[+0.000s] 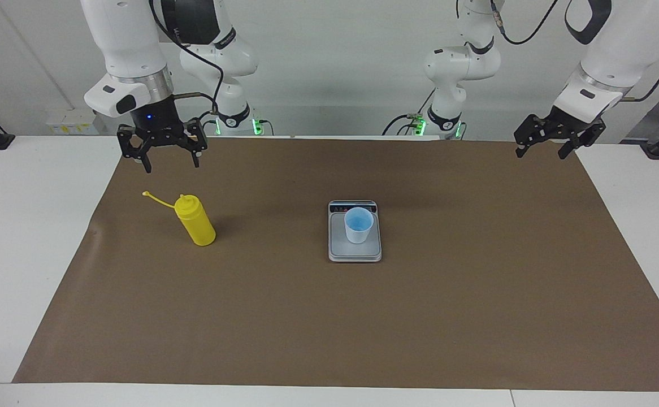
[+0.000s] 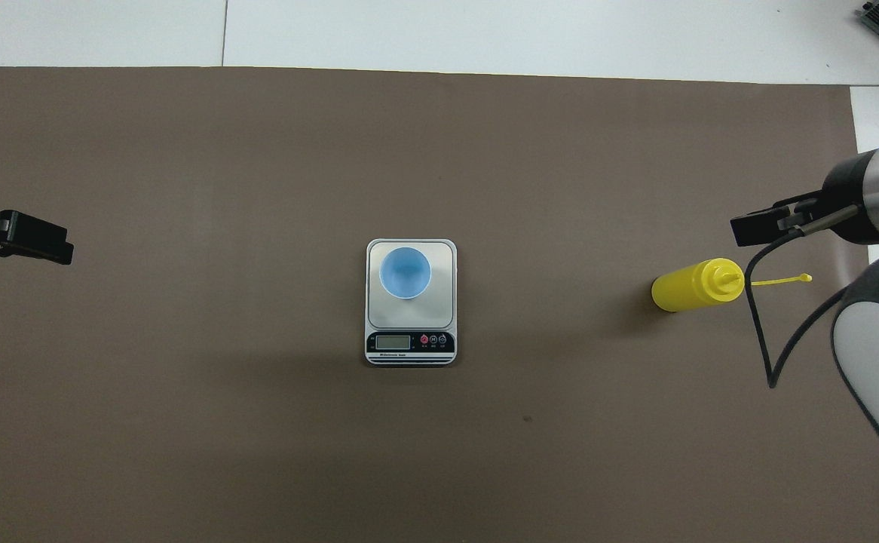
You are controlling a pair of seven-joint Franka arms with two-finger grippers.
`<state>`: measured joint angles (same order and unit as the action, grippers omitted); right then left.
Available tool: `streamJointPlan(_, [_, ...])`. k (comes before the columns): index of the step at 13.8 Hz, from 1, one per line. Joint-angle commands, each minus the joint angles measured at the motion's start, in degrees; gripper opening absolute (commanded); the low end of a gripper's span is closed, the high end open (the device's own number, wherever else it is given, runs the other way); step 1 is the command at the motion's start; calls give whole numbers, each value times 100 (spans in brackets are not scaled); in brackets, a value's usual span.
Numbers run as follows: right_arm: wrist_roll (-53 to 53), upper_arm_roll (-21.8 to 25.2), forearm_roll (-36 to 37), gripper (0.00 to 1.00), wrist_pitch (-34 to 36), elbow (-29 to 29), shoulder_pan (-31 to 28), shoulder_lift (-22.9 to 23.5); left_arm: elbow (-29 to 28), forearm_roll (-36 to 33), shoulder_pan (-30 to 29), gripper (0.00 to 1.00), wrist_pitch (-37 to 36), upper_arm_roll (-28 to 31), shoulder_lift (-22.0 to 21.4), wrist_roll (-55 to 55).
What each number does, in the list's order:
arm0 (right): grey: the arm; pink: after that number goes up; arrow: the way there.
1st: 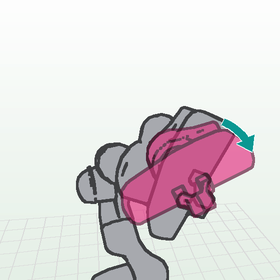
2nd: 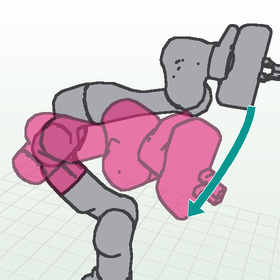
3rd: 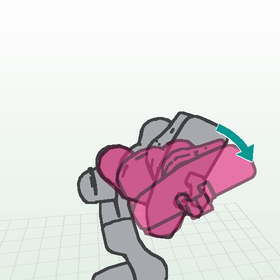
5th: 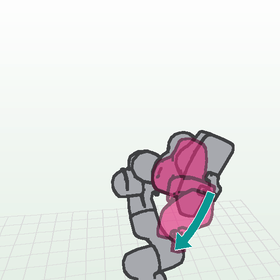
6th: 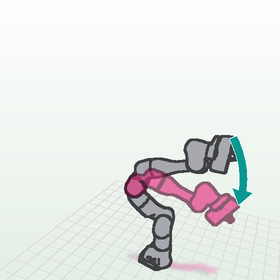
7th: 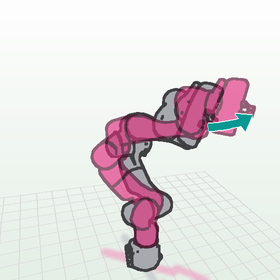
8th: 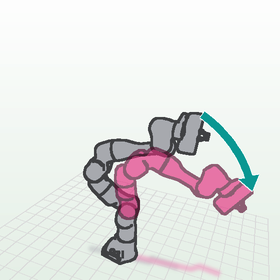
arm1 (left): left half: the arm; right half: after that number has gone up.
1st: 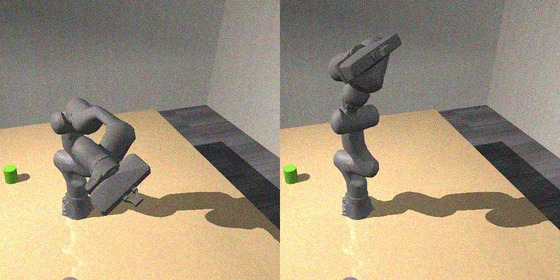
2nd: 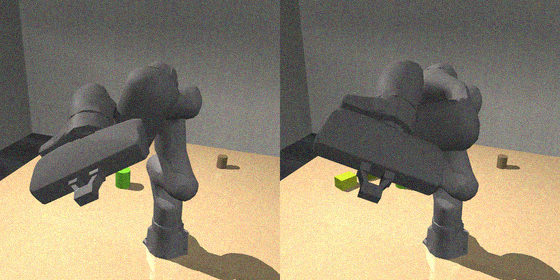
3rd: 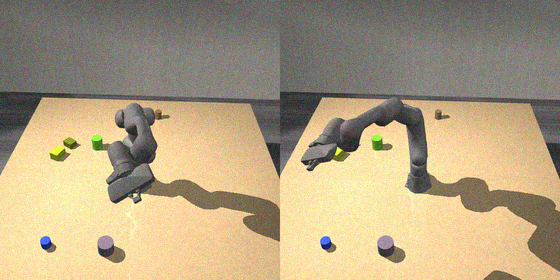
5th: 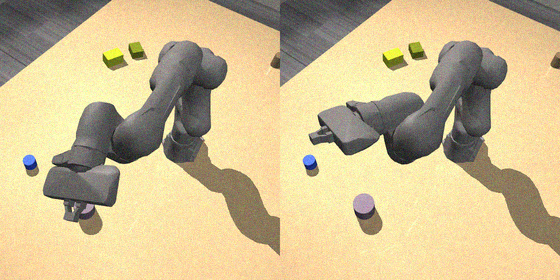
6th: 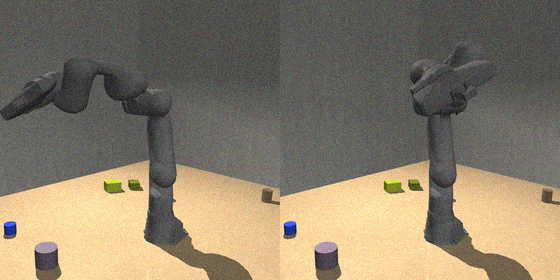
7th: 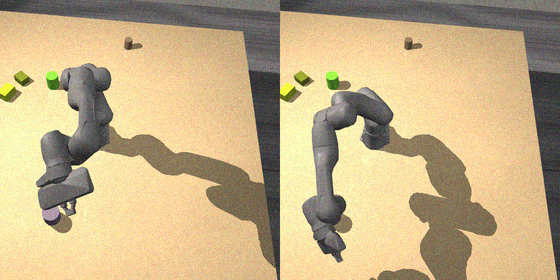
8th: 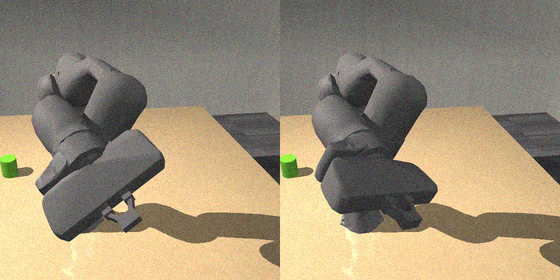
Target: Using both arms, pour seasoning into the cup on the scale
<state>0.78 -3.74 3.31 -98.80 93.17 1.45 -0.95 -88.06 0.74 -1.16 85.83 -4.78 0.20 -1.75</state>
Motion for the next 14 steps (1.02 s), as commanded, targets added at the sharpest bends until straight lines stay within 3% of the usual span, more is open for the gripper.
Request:
streamJointPlan(1, [-562,-92,3,100,282,-115,4,60,-167,-83,-60,100,-22,-23,-160,-80])
streamJointPlan(14, [-606,-83,-305,100,520,95,-75,-46,-167,-83,-60,100,-22,-32,-160,-80])
